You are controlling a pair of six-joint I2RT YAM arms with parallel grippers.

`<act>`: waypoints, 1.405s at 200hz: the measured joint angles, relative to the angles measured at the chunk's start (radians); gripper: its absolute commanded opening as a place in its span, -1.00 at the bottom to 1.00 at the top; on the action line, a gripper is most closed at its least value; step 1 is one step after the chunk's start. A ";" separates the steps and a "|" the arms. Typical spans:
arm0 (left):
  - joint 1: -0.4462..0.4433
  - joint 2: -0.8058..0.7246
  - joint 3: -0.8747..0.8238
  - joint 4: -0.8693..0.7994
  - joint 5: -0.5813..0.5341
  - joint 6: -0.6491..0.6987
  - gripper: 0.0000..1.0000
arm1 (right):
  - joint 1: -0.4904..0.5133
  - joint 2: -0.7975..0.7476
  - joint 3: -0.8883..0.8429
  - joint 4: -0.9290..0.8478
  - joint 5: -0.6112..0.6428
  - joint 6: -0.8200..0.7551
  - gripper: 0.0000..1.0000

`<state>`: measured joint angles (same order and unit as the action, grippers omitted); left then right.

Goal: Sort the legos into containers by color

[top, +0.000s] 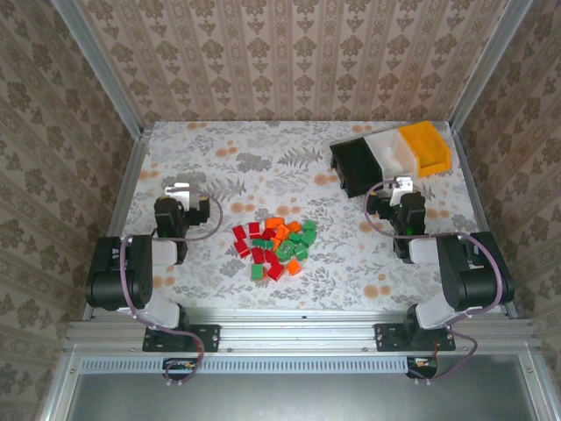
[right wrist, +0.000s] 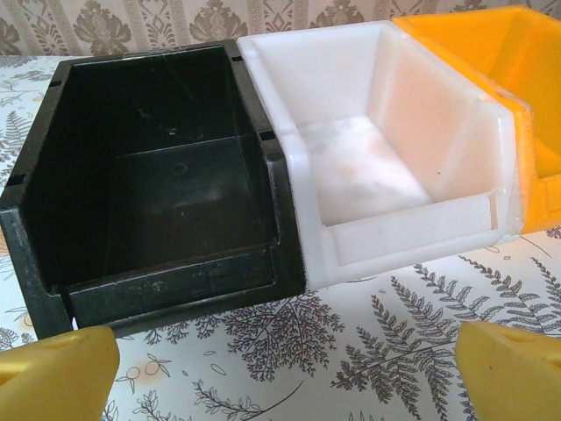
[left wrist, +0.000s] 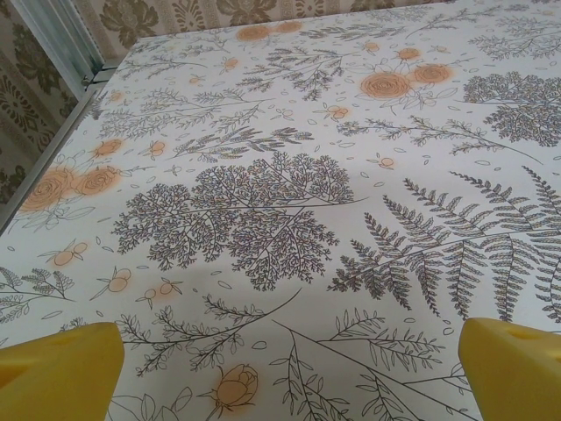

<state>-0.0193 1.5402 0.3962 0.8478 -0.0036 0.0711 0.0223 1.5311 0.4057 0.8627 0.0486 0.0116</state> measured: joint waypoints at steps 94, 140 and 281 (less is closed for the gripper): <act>0.008 0.000 0.000 0.000 0.007 0.000 1.00 | -0.011 0.000 0.000 0.000 -0.008 0.001 1.00; -0.021 -0.154 0.127 -0.310 -0.017 -0.010 1.00 | 0.073 -0.088 0.146 -0.345 0.104 -0.012 1.00; 0.135 -0.135 0.812 -1.090 0.223 -0.853 0.68 | 0.069 -0.043 0.813 -1.228 0.013 0.448 0.71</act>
<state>0.1154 1.4052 1.2079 -0.2420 0.2195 -0.7815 0.0917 1.4879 1.2182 -0.3656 0.0612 0.4599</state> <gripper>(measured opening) 0.899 0.857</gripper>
